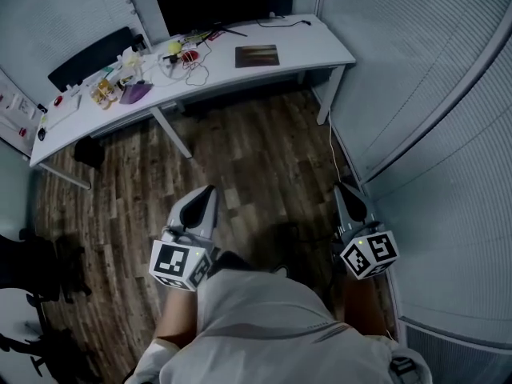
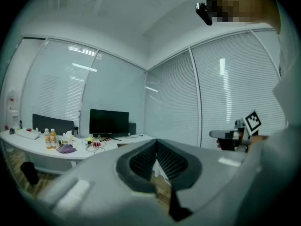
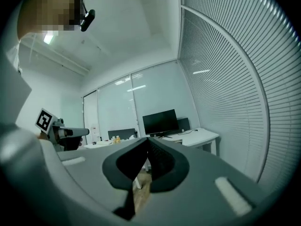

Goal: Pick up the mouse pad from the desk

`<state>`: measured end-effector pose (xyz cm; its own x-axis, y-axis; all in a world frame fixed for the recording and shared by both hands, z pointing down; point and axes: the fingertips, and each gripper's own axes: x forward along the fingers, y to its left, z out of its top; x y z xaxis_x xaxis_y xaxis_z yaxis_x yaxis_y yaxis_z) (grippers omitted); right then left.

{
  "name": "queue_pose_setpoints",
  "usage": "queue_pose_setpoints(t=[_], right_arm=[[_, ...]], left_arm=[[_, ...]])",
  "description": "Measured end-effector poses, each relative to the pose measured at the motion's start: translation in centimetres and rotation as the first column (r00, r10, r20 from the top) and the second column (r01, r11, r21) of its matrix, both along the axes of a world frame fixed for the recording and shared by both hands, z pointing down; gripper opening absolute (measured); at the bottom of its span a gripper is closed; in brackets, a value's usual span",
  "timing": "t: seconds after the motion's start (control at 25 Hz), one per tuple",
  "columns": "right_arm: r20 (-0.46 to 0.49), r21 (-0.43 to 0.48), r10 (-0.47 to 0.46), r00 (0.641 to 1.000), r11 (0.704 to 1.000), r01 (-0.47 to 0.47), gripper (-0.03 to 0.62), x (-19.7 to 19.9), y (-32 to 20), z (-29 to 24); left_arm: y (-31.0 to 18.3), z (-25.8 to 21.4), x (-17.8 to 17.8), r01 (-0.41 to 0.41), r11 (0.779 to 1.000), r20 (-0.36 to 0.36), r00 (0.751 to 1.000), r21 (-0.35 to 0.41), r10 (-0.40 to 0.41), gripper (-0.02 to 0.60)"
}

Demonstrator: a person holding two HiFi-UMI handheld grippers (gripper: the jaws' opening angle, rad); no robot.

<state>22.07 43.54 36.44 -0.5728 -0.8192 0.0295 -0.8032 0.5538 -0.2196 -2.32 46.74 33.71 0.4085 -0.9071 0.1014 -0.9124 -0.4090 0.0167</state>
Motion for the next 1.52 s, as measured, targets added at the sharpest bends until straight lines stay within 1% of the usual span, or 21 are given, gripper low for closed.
queue_pose_setpoints(t=[0.2,0.32,0.48,0.6,0.72,0.84,0.96,1.12,1.36,1.52], right_arm=[[0.009,-0.044,-0.02,1.0,0.999,0.02,0.006,0.5,-2.2,2.5],[-0.001,-0.057,-0.023,1.0,0.998,0.023,0.006,0.3,-4.9,3.3],[-0.016,-0.055,0.006,1.0,0.998,-0.007,0.006,-0.5,-9.6,3.6],[-0.038,-0.059,0.034,0.999,0.998,-0.036,0.006,-1.1,-13.6,3.2],[-0.051,-0.068,0.059,0.997,0.996,-0.062,0.007,-2.5,-17.9,2.6],[-0.067,-0.079,0.062,0.996,0.995,-0.067,0.007,-5.2,-22.3,2.3],[-0.082,-0.088,0.057,0.995,0.994,-0.064,0.007,-8.9,-26.3,1.8],[-0.113,-0.092,0.046,0.993,0.994,-0.057,0.008,-13.3,-30.4,1.8],[-0.14,-0.125,0.016,0.99,0.992,-0.034,0.007,-17.0,-35.3,2.1],[-0.144,-0.116,-0.022,0.989,0.993,0.005,0.007,-19.3,-38.9,2.0]], left_arm=[[-2.1,1.6,0.2,0.025,0.999,0.001,1.0,-0.03,-0.025,0.003],[-4.9,2.4,0.5,0.011,0.999,-0.005,1.0,-0.034,-0.011,0.003],[-10.4,3.8,-0.1,-0.024,0.999,-0.023,0.999,-0.042,0.023,0.003],[-15.3,4.0,-0.8,-0.055,0.998,-0.038,0.998,-0.042,0.054,0.003],[-20.3,3.7,-1.6,-0.104,0.994,-0.042,0.994,-0.046,0.102,0.003],[-24.8,3.6,-3.7,-0.126,0.99,-0.049,0.991,-0.056,0.124,0.003],[-28.9,3.9,-7.2,-0.122,0.99,-0.057,0.991,-0.071,0.118,0.003],[-33.2,4.6,-11.4,-0.123,0.988,-0.055,0.991,-0.092,0.118,0.003],[-37.3,4.7,-15.4,-0.086,0.991,-0.074,0.994,-0.098,0.079,0.003],[-39.4,5.2,-17.5,-0.047,0.993,-0.083,0.996,-0.104,0.038,0.003]])
